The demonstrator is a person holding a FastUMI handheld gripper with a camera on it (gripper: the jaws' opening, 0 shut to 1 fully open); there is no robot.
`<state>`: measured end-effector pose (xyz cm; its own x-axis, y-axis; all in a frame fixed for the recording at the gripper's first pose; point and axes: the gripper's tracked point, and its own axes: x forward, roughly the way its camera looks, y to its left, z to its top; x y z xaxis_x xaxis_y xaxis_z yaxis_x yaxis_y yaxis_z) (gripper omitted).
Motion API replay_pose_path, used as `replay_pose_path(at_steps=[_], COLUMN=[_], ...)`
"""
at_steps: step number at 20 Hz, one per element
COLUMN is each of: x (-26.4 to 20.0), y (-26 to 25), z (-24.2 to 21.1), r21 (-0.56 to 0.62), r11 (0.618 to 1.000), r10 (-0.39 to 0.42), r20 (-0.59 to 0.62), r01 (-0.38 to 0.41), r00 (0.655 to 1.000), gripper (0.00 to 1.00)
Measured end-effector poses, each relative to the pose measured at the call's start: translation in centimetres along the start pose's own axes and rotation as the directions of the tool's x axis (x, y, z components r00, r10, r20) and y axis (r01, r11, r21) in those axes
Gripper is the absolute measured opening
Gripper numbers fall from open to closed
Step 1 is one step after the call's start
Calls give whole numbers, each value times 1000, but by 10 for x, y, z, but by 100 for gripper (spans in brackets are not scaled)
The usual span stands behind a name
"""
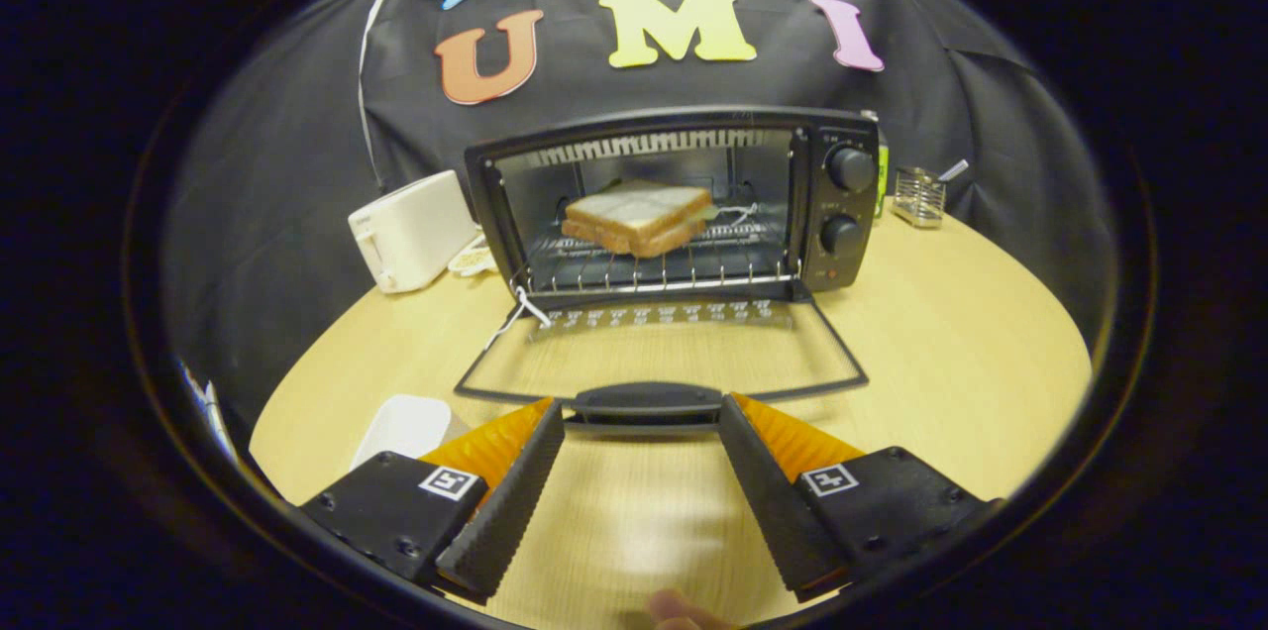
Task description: Open the toaster oven, put the food inside, and close the toaster oven door.
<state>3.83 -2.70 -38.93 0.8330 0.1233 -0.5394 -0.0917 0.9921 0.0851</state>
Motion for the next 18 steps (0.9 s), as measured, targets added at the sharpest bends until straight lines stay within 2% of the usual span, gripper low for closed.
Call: replay_pose_path(at_steps=[4,6,8,15,18], x=[11,18,18,23,12], y=[-4,-11,-13,-12,-11], z=[-29,-20,-29,-23,-12], r21=[-12,-29,-77,-33,-28], r11=[999,997,992,989,989], r10=[-39,-71,-111,-146,-144], r20=[-66,-55,-105,-76,32], r01=[38,70,103,143,145], r00=[997,996,988,986,989], gripper=[100,100,100,100,100])
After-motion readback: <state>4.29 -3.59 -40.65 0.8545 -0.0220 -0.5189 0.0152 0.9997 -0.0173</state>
